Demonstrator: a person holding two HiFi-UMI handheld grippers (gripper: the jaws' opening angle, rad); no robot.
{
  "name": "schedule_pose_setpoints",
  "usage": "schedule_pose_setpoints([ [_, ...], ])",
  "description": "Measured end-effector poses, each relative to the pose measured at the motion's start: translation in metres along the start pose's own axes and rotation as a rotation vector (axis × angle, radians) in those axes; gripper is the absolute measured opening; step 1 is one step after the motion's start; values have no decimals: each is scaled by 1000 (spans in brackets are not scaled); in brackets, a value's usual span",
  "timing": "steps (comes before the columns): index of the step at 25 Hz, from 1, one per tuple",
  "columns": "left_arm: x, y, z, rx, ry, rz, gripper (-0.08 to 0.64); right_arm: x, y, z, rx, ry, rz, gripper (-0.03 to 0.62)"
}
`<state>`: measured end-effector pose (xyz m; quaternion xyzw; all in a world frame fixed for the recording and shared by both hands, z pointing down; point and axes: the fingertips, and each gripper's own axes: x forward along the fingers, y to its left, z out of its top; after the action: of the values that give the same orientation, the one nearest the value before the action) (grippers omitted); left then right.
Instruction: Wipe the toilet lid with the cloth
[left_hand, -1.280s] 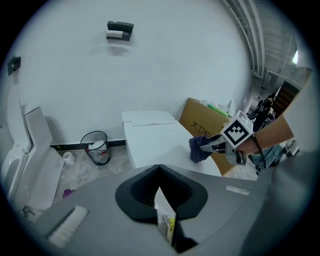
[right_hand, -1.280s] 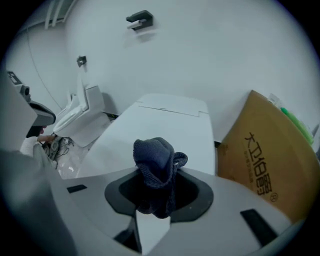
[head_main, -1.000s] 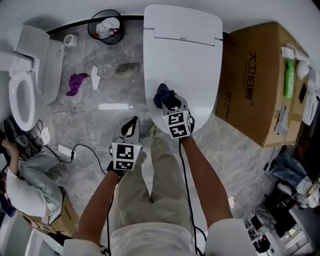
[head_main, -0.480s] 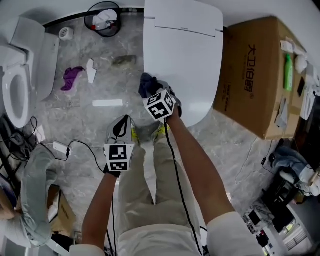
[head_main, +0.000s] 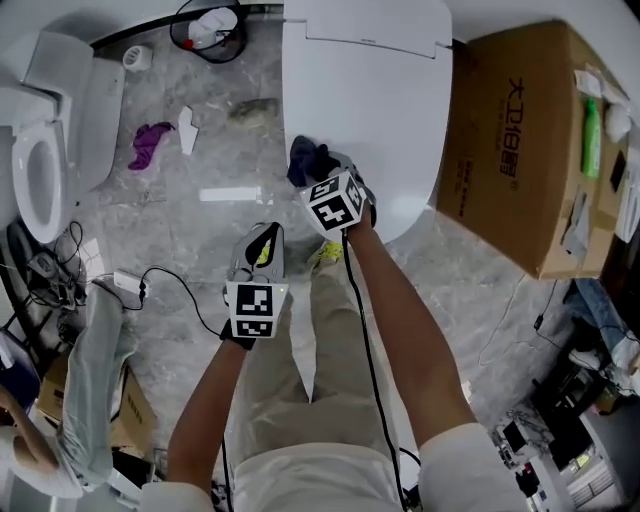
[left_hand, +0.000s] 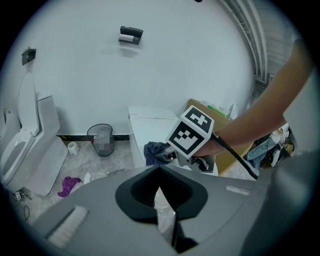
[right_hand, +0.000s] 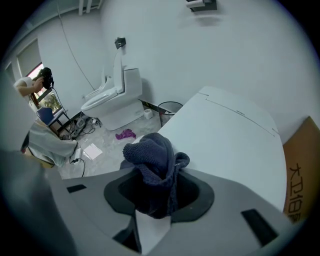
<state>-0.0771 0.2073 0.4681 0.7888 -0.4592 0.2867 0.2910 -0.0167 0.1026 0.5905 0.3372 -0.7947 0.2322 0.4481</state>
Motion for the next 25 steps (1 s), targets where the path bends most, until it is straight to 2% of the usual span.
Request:
schedule_pose_setpoints([
  [10,15,-25,17,63,2,-40,0,-10,-21,-17,0,25,-8,132],
  [25,17,-44,10,65,6,-57,0,-35,-72,-57,62,77,-66,133],
])
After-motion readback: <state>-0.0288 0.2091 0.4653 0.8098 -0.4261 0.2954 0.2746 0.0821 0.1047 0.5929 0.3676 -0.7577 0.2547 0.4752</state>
